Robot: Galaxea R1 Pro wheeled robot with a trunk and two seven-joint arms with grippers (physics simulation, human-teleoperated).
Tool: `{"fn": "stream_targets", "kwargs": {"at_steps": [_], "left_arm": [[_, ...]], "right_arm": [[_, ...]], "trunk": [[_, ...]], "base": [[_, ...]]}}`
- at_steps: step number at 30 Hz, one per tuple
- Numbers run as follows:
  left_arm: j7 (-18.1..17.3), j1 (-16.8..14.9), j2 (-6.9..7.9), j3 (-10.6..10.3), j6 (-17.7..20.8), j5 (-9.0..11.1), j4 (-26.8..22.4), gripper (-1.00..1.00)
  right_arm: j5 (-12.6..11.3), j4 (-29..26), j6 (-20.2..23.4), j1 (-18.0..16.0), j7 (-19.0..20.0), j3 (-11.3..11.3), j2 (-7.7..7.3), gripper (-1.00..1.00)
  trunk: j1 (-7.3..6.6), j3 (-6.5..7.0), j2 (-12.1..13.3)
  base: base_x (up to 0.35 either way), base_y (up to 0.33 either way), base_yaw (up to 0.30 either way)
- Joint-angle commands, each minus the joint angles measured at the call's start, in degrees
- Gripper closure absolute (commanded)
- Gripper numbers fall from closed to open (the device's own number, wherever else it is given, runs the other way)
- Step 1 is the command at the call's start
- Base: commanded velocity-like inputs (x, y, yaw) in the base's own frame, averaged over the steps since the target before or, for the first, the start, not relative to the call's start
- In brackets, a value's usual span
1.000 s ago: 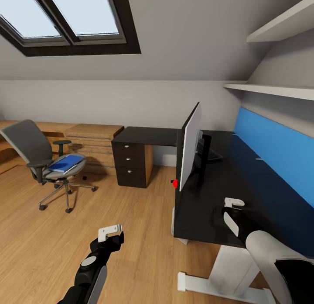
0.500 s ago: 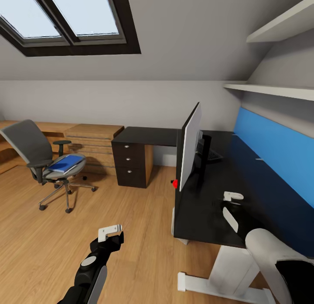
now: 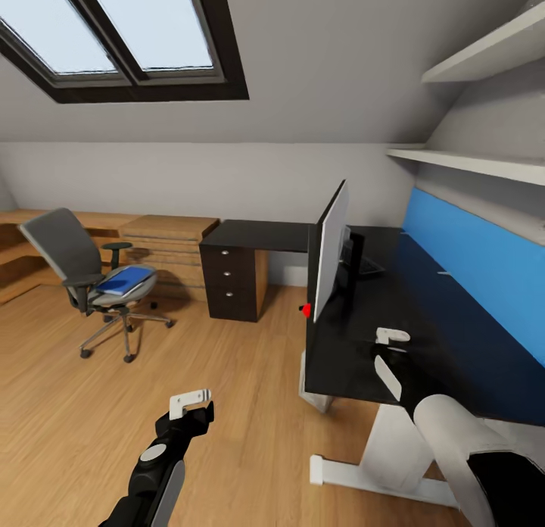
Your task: In the bedroom, organize the workspace by keeping the computer under the desk, ensuring the monitor is on the desk, placing the keyboard on the desk next to the monitor, placing the mouse on the desk next to the keyboard, moving the folder from the swivel chair onto the desk next to the mouse, stacking the notebook on top of the folder with the pen on top of the notebook, and positioning the swivel chair next to the desk.
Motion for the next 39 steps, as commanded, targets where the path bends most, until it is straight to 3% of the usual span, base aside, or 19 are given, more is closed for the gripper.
{"fn": "stream_targets", "kwargs": {"at_steps": [1, 6, 8, 10, 12, 14, 18, 29, 39], "left_arm": [[0.5, 0.0, 0.05, -0.1, 0.2, 0.6, 0.0, -1.0], [0.5, 0.0, 0.08, -0.1, 0.3, 0.7, 0.0, -1.0], [0.5, 0.0, 0.09, -0.1, 0.3, 0.7, 0.0, -1.0], [0.5, 0.0, 0.09, -0.1, 0.3, 0.7, 0.0, -1.0], [0.5, 0.0, 0.09, -0.1, 0.2, 0.6, 0.0, -1.0], [0.5, 0.0, 0.09, -0.2, 0.0, 0.5, 0.1, -1.0], [0.4, 0.0, 0.09, -0.2, 0.0, 0.4, 0.1, -1.0], [0.4, 0.0, 0.09, -0.2, 0.1, 0.5, 0.2, -1.0], [0.4, 0.0, 0.09, -0.4, 0.0, 0.5, 1.6, -1.0]], "right_arm": [[-0.3, -0.9, 0.3, 0.0, -0.5, 0.5, 0.88, 1.0], [0.0, -7.5, 1.4, 1.9, -3.0, 0.6, 3.5, 1.0], [0.0, -12.4, 4.0, 5.0, -5.8, 0.9, 5.13, 1.0], [0.0, -19.7, 7.0, 9.5, -8.1, 3.3, 7.98, 1.0], [0.0, -21.6, 7.5, 10.8, -8.5, 4.8, 8.65, 1.0], [-0.3, -24.3, 8.2, 13.0, -8.8, 8.0, 9.9, 1.0], [-0.5, -25.2, 8.5, 13.9, -8.9, 9.5, 11.24, 1.0], [-0.5, -25.7, 8.2, 14.3, -8.9, 10.4, 12.28, 1.0], [-0.3, -25.6, 7.9, 14.4, -8.8, 10.5, 12.28, 1.0]], "trunk": [[-0.26, 0.12, 0.4], [-0.92, 0.66, 1.6], [-0.92, 0.66, 1.6], [-0.92, 0.66, 1.6], [-0.92, 0.66, 1.6], [-0.92, 0.66, 1.6], [-0.92, 0.66, 1.6], [-0.92, 0.66, 1.6], [-0.92, 0.66, 1.6]], "base": [[-0.333, 0.161, 0.0], [-0.329, 0.177, 0.0], [-0.323, 0.19, 0.0], [-0.201, 0.134, 0.0], [-0.1, 0.068, 0.0], [-0.043, 0.029, 0.0], [-0.015, 0.048, 0.0], [-0.001, 0.276, 0.0], [0.125, 0.027, 0.263]]}}
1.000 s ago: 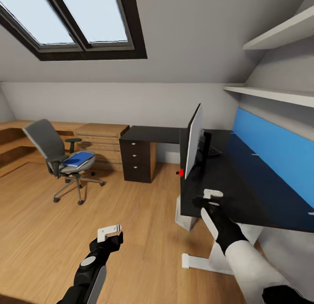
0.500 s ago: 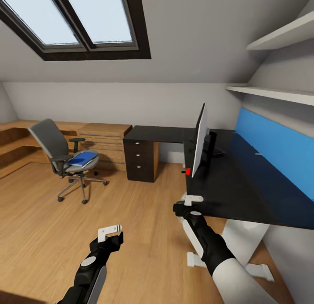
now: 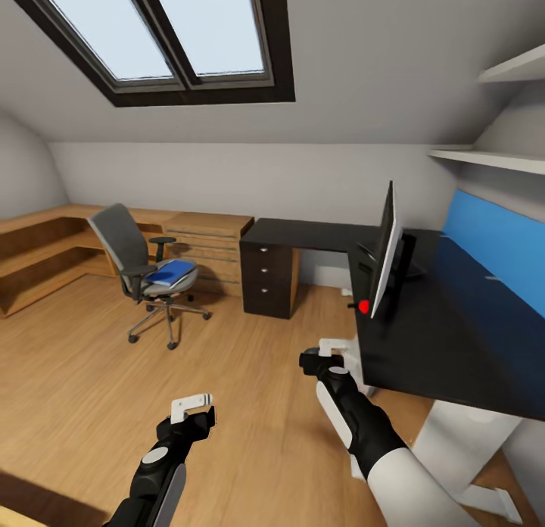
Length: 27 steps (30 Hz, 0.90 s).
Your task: In the bedroom, organize the workspace by keeping the computer under the desk, ensuring the monitor is on the desk, placing the keyboard on the desk next to the monitor, placing the mouse on the desk next to the keyboard, moving the folder from the swivel chair onto the desk next to the mouse, stacking the notebook on top of the folder with the pen on top of the notebook, and positioning the swivel chair next to the desk.
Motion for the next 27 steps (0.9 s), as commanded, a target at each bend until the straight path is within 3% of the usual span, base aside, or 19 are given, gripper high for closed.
{"fn": "stream_targets", "kwargs": {"at_steps": [1, 7, 27], "left_arm": [[0.5, 0.0, 0.01, -0.1, 0.2, 0.6, -0.1, -1.0], [0.5, 0.0, 0.02, -0.1, 0.2, 0.6, -0.1, -1.0], [0.5, 0.0, 0.01, 0.0, 0.2, 0.6, -0.1, -1.0]], "right_arm": [[-0.6, -0.1, 0.2, 0.0, -0.5, 0.2, -0.05, 1.0], [-0.6, 0.0, 0.2, -0.1, -0.4, 0.2, -0.05, 1.0], [-0.6, 0.1, 0.2, 0.0, -0.4, 0.0, -0.22, 1.0]], "trunk": [[0.03, -0.06, 0.0], [0.03, -0.06, 0.0], [0.03, -0.06, 0.0]], "base": [[0.303, 0.0, 0.268], [0.318, 0.031, 0.122], [0.323, 0.079, 0.005]]}}
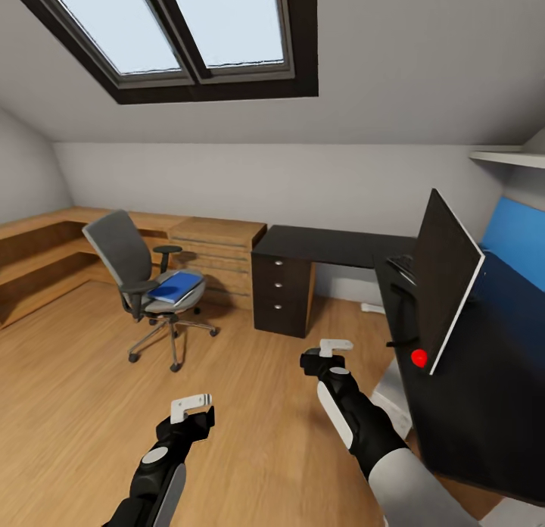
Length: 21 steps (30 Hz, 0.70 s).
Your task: In the bedroom, organize the workspace by keeping the computer under the desk, ensuring the monitor is on the desk, placing the keyboard on the desk next to the monitor, placing the mouse on the desk next to the keyboard, moving the folder from the swivel chair onto the desk next to the mouse, stacking the notebook on top of the folder with the pen on top of the notebook, and positioning the swivel chair next to the desk.
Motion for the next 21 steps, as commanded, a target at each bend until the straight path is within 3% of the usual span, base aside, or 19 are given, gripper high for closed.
{"fn": "stream_targets", "kwargs": {"at_steps": [1, 21], "left_arm": [[0.5, 0.0, 0.02, -0.1, 0.2, 0.6, -0.1, -1.0], [0.5, 0.0, 0.02, 0.0, 0.3, 0.8, -0.1, -1.0]], "right_arm": [[-0.6, -0.1, 0.2, 0.0, -0.6, 0.2, -0.03, 1.0], [-0.5, -0.1, 0.1, 0.0, -0.7, 0.2, -0.03, 1.0]], "trunk": [[0.03, -0.06, 0.0], [0.03, -0.06, 0.0]], "base": [[0.323, 0.089, 0.0], [0.323, 0.09, 0.0]]}}
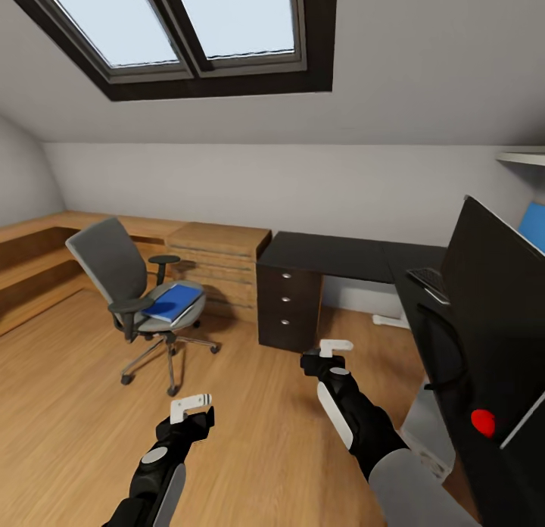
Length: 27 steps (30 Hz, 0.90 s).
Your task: In the bedroom, organize the workspace by keeping the computer under the desk, ensuring the monitor is on the desk, placing the keyboard on the desk next to the monitor, placing the mouse on the desk next to the keyboard, moving the folder from the swivel chair onto the desk next to the mouse, stacking the notebook on top of the folder with the pen on top of the notebook, and positioning the swivel chair next to the desk.
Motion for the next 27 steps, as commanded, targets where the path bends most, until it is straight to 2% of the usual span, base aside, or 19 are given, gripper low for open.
{"fn": "stream_targets", "kwargs": {"at_steps": [1, 15, 23, 27], "left_arm": [[0.5, 0.0, 0.02, -0.1, 0.2, 0.6, -0.1, -1.0], [0.6, 0.0, -0.02, -0.3, 0.1, 0.3, -0.1, -1.0], [0.6, 0.0, -0.03, -0.3, 0.1, 0.3, -0.1, -1.0], [0.6, 0.0, -0.04, -0.3, 0.2, 0.3, -0.1, -1.0]], "right_arm": [[-0.6, -0.1, 0.2, 0.0, -0.6, 0.2, -0.03, 1.0], [-0.5, -0.1, 0.1, 0.0, -0.7, 0.2, -0.03, 1.0], [-0.5, 0.0, 0.1, 0.0, -0.7, 0.2, -0.03, 1.0], [-0.5, -0.1, 0.1, 0.0, -0.7, 0.2, -0.06, 1.0]], "trunk": [[0.03, -0.06, 0.0], [0.03, -0.06, 0.0], [-1.72, 1.37, 3.2], [-1.72, 1.37, 3.2]], "base": [[0.323, 0.09, 0.0], [0.322, 0.097, 0.0], [0.322, 0.132, 0.0], [0.322, 0.108, 0.0]]}}
